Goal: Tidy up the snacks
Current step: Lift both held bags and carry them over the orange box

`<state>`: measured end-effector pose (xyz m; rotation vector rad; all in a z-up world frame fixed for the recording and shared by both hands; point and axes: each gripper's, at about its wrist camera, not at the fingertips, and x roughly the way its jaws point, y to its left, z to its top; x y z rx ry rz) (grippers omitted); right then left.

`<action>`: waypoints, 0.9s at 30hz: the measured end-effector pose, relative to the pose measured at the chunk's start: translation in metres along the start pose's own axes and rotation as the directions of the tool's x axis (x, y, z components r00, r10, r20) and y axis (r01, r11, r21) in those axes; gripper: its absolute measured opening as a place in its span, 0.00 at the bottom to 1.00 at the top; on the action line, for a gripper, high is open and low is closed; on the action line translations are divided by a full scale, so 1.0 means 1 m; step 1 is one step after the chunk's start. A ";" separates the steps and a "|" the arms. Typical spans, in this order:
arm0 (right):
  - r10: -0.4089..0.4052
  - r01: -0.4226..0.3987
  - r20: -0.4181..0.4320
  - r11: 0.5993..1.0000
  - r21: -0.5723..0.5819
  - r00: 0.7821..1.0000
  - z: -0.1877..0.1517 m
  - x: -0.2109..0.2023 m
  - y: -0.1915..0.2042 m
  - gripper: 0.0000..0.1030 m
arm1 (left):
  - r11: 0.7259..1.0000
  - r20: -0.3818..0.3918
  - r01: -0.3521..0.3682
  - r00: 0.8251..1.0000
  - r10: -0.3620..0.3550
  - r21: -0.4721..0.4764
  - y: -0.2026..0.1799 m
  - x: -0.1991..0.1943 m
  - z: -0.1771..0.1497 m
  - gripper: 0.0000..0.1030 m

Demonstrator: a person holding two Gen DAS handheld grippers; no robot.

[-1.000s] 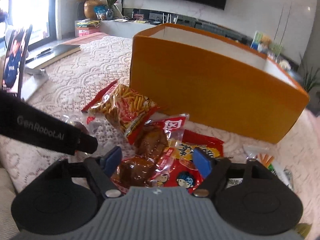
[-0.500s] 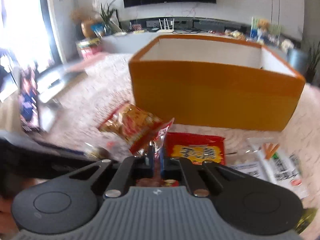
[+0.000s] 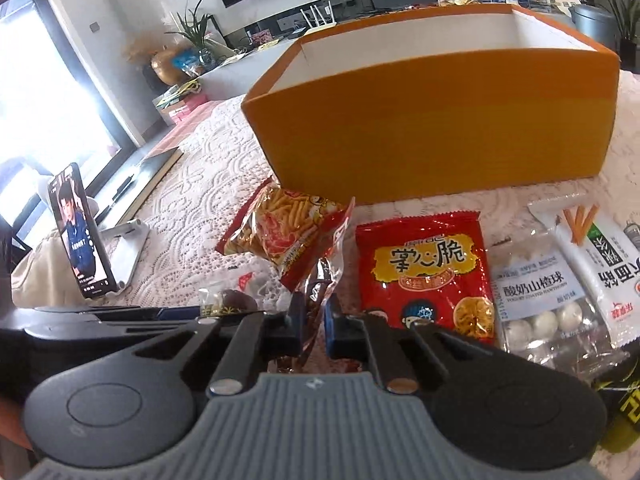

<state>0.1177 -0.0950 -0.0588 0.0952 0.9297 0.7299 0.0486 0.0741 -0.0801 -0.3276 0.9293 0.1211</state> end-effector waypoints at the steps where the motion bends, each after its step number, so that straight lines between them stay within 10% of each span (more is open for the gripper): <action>1: -0.001 0.001 0.000 1.000 0.000 1.000 0.000 -0.002 0.000 0.04 | 1.000 0.002 -0.001 1.000 0.001 0.001 0.000 0.000 -0.001 0.49; 27: -0.030 0.025 0.273 0.999 0.021 0.962 0.033 -0.146 -0.030 0.01 | 0.990 0.154 0.099 0.982 -0.113 0.095 -0.065 -0.085 0.034 0.49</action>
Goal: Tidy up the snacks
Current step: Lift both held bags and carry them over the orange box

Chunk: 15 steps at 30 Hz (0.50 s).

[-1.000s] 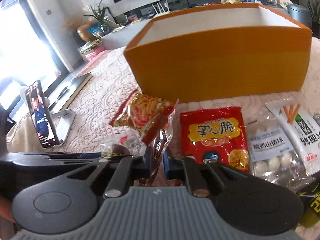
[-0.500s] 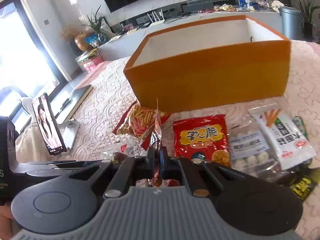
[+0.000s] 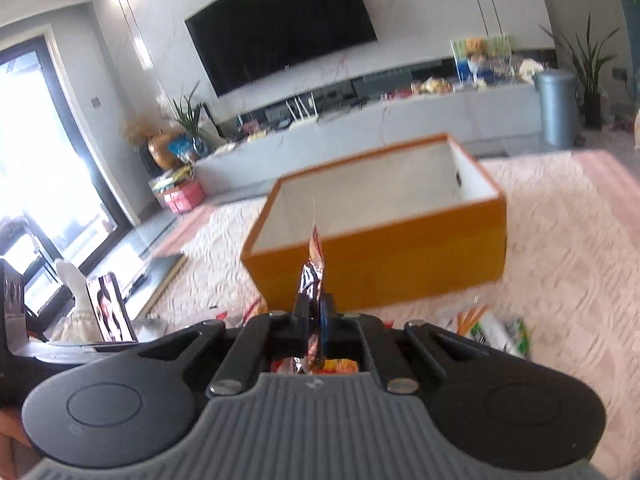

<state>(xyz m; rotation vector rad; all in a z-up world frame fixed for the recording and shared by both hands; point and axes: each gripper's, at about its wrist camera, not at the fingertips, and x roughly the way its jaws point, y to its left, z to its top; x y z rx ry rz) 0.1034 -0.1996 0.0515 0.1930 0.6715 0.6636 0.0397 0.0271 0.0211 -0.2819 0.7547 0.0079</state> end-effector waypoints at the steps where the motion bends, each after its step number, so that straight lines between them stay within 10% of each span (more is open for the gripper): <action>1: -0.002 0.002 0.013 1.000 -0.006 1.000 0.006 -0.003 -0.001 0.01 | 1.000 0.014 0.004 1.000 -0.004 0.013 -0.004 -0.002 0.007 0.49; 15: -0.039 0.054 0.134 0.993 -0.105 0.990 0.101 0.023 -0.011 0.01 | 0.998 0.041 0.044 0.998 -0.046 0.050 -0.023 0.041 0.100 0.49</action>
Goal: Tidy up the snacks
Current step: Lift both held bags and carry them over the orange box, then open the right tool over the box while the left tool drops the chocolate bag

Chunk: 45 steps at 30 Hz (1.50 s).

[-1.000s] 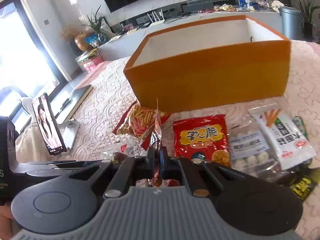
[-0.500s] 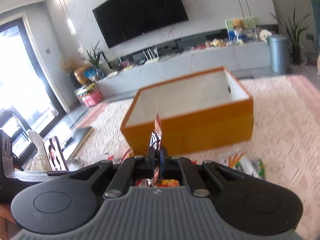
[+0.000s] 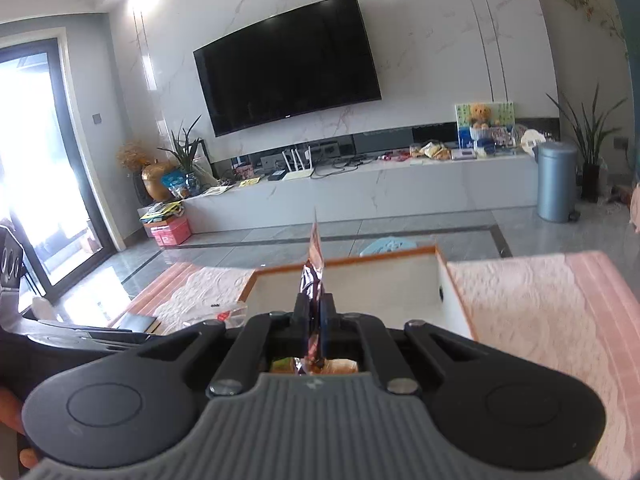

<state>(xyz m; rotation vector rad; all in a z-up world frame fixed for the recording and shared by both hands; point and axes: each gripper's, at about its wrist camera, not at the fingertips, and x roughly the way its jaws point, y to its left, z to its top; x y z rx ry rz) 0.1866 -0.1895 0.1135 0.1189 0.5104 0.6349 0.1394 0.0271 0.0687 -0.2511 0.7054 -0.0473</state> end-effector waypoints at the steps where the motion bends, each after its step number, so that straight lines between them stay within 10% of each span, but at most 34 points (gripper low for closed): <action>1: -0.002 0.002 0.002 1.000 -0.001 1.000 0.005 0.007 -0.001 0.01 | 1.000 0.001 0.003 1.000 -0.003 -0.006 0.001 0.005 0.005 0.49; 13: -0.053 0.053 -0.134 0.999 -0.007 0.990 0.028 0.125 -0.036 0.01 | 0.991 -0.130 0.076 0.987 -0.090 -0.109 0.027 0.099 0.031 0.49; 29: -0.042 0.086 -0.473 0.994 0.071 0.880 -0.017 0.214 -0.073 0.01 | 0.992 -0.370 -0.041 0.929 -0.007 -0.121 0.046 0.189 0.014 0.49; 45: -0.218 0.167 -0.570 0.976 -0.142 0.792 -0.028 0.234 -0.059 0.09 | 0.993 -0.417 -0.097 0.907 0.063 -0.060 0.041 0.185 0.013 0.65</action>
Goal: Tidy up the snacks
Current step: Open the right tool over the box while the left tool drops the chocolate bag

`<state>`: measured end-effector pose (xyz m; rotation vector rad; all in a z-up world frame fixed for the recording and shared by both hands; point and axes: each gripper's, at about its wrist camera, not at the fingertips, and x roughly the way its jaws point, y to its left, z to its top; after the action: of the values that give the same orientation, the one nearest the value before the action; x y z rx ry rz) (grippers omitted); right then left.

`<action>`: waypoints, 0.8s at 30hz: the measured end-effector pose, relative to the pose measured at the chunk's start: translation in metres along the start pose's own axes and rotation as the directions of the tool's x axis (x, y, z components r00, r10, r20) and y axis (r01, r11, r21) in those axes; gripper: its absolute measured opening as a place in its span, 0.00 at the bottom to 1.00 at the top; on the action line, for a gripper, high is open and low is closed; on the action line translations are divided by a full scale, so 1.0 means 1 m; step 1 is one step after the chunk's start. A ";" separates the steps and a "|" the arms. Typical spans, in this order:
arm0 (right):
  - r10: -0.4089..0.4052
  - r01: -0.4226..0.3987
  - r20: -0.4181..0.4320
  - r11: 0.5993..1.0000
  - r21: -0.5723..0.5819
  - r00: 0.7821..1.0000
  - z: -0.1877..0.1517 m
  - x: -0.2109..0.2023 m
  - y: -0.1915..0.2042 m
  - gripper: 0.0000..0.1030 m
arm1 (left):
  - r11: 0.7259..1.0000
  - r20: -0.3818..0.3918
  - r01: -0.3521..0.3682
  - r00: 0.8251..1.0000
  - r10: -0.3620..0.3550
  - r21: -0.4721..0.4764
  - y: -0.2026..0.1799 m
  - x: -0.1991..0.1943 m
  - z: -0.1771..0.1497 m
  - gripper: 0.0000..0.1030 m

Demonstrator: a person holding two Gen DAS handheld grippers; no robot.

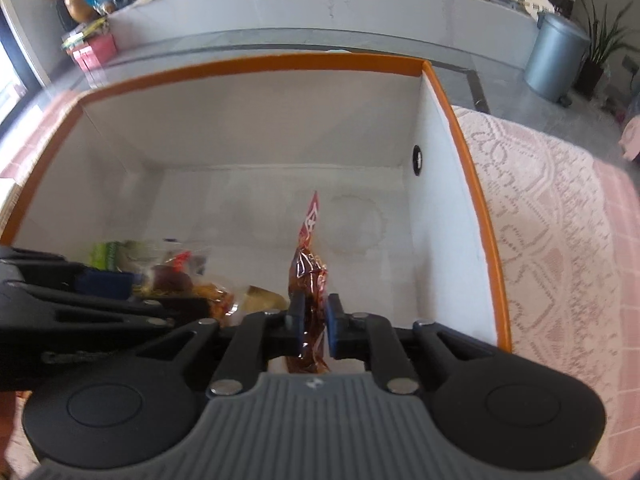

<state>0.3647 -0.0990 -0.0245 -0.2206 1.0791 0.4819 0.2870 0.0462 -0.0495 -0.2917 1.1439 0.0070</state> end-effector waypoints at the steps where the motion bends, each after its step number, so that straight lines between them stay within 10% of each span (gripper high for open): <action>1: -0.017 0.017 0.000 1.000 -0.005 1.000 0.000 0.000 0.001 0.10 | 1.000 0.002 -0.001 1.000 0.001 0.002 0.001 -0.002 -0.001 0.65; 17: -0.147 0.150 0.050 0.987 -0.061 0.988 -0.005 -0.018 0.011 0.47 | 0.998 0.071 -0.054 0.996 0.052 0.024 0.000 -0.042 -0.012 0.69; 24: -0.137 0.143 0.100 0.988 -0.053 0.985 -0.012 -0.053 0.018 0.48 | 0.998 0.125 -0.052 0.991 0.047 0.036 -0.002 -0.076 -0.025 0.69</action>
<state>0.3261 -0.1029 0.0181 -0.3216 0.9491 0.3947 0.2333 0.0490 0.0098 -0.2252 1.0266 0.0459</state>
